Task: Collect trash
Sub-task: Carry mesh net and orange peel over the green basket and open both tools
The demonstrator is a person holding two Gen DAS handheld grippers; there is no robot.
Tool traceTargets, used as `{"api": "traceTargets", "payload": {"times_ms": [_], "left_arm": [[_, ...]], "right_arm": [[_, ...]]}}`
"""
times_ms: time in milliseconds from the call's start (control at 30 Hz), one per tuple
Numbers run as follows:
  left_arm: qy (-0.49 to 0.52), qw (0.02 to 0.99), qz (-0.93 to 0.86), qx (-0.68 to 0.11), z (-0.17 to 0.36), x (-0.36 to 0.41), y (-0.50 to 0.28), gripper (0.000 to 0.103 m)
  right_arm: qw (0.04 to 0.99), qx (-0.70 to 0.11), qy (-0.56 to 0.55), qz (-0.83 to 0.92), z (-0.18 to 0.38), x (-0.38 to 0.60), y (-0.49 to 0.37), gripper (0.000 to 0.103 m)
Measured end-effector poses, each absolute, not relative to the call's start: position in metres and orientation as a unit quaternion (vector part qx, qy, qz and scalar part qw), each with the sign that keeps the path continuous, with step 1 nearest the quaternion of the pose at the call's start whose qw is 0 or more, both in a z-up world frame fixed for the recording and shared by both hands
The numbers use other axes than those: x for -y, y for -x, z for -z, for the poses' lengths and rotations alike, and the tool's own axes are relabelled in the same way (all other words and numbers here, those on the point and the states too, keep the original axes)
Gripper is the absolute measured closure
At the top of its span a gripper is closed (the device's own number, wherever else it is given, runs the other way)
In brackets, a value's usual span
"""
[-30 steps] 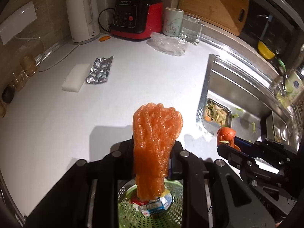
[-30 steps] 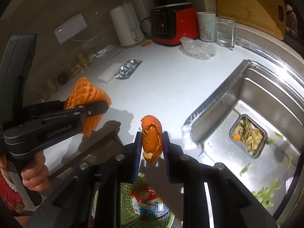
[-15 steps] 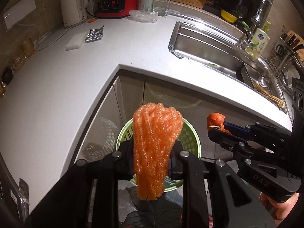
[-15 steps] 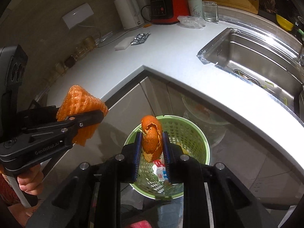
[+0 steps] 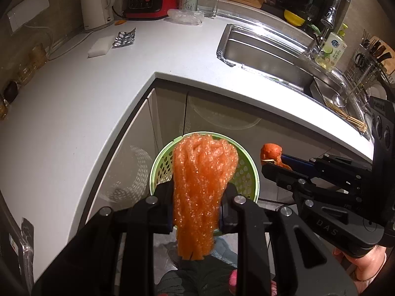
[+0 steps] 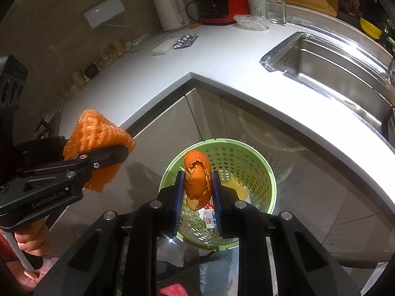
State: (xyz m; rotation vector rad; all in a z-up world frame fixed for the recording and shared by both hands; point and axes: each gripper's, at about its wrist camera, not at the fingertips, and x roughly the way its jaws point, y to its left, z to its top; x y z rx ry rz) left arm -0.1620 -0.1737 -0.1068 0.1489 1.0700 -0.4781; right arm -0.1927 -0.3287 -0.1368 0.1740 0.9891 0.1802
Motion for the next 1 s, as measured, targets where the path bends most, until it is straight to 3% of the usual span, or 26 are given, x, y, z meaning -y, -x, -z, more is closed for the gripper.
{"api": "traceTargets", "payload": {"times_ms": [167, 200, 233, 267, 433, 667, 833, 900, 967, 1000], "left_arm": [[-0.071, 0.829, 0.222, -0.509, 0.11, 0.173, 0.16, 0.079], [-0.072, 0.828, 0.221, -0.51, 0.111, 0.173, 0.159, 0.079], [-0.072, 0.828, 0.22, -0.511, 0.112, 0.173, 0.159, 0.079], [-0.072, 0.827, 0.219, -0.512, 0.113, 0.174, 0.158, 0.079], [-0.07, 0.825, 0.217, -0.517, 0.116, 0.173, 0.154, 0.079], [-0.078, 0.811, 0.229, -0.533, 0.132, 0.178, 0.151, 0.079], [-0.075, 0.781, 0.247, -0.568, 0.157, 0.187, 0.147, 0.079], [-0.081, 0.772, 0.245, -0.581, 0.167, 0.192, 0.146, 0.066], [-0.086, 0.771, 0.241, -0.583, 0.171, 0.195, 0.146, 0.034], [-0.09, 0.775, 0.238, -0.579, 0.171, 0.197, 0.147, 0.031]], "right_arm": [[0.863, -0.493, -0.075, -0.082, 0.165, 0.327, 0.178, 0.076], [0.861, -0.497, -0.072, -0.081, 0.169, 0.326, 0.176, 0.07], [0.86, -0.499, -0.071, -0.079, 0.172, 0.326, 0.175, 0.054], [0.86, -0.5, -0.072, -0.079, 0.174, 0.326, 0.174, 0.045], [0.863, -0.495, -0.069, -0.074, 0.169, 0.328, 0.175, 0.03], [0.872, -0.482, -0.076, -0.037, 0.146, 0.348, 0.185, 0.012], [0.878, -0.471, -0.086, -0.007, 0.133, 0.368, 0.194, 0.009], [0.878, -0.469, -0.092, 0.002, 0.13, 0.375, 0.196, 0.009], [0.878, -0.468, -0.101, 0.009, 0.13, 0.381, 0.199, 0.009], [0.877, -0.468, -0.106, 0.01, 0.13, 0.383, 0.2, 0.009]]}}
